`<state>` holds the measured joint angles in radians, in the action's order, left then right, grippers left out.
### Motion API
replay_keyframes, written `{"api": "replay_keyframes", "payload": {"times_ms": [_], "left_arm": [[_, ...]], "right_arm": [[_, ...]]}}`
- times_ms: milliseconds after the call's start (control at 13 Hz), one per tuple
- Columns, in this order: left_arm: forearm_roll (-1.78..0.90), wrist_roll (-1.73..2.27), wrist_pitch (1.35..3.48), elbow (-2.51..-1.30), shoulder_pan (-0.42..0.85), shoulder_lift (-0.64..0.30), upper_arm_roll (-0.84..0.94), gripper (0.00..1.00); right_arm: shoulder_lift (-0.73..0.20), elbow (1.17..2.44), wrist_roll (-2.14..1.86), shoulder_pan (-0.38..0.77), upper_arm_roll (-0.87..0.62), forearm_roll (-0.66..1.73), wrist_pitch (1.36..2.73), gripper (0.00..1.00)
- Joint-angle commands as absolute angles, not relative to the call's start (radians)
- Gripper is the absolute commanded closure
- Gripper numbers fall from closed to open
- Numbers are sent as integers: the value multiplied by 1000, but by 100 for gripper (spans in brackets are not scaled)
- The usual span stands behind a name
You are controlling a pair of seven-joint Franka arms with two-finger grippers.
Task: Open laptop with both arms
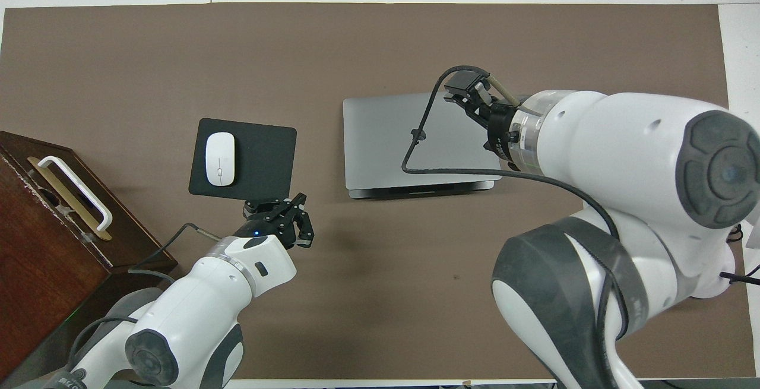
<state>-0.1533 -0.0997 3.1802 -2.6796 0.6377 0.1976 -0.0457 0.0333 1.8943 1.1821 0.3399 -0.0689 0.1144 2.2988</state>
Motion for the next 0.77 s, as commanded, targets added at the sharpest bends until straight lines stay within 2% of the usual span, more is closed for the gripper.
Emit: {"api": "replay_keyframes", "payload": {"times_ms": [0,154,308,694], "left_arm": [[-176,-124,3273,-2692,673,152,-60,100],[-176,-123,3359,-2694,698,100,-60,100],[-176,-123,3387,-2697,699,87,-60,100],[-173,-124,3464,-2697,713,25,-60,100]], "right_arm": [[110,2034,1297,385,-63,127,2399,0],[126,2103,1388,432,-64,126,2480,0],[108,2137,1446,465,-64,114,2574,0],[-58,2157,1460,472,-63,110,2853,0]]}}
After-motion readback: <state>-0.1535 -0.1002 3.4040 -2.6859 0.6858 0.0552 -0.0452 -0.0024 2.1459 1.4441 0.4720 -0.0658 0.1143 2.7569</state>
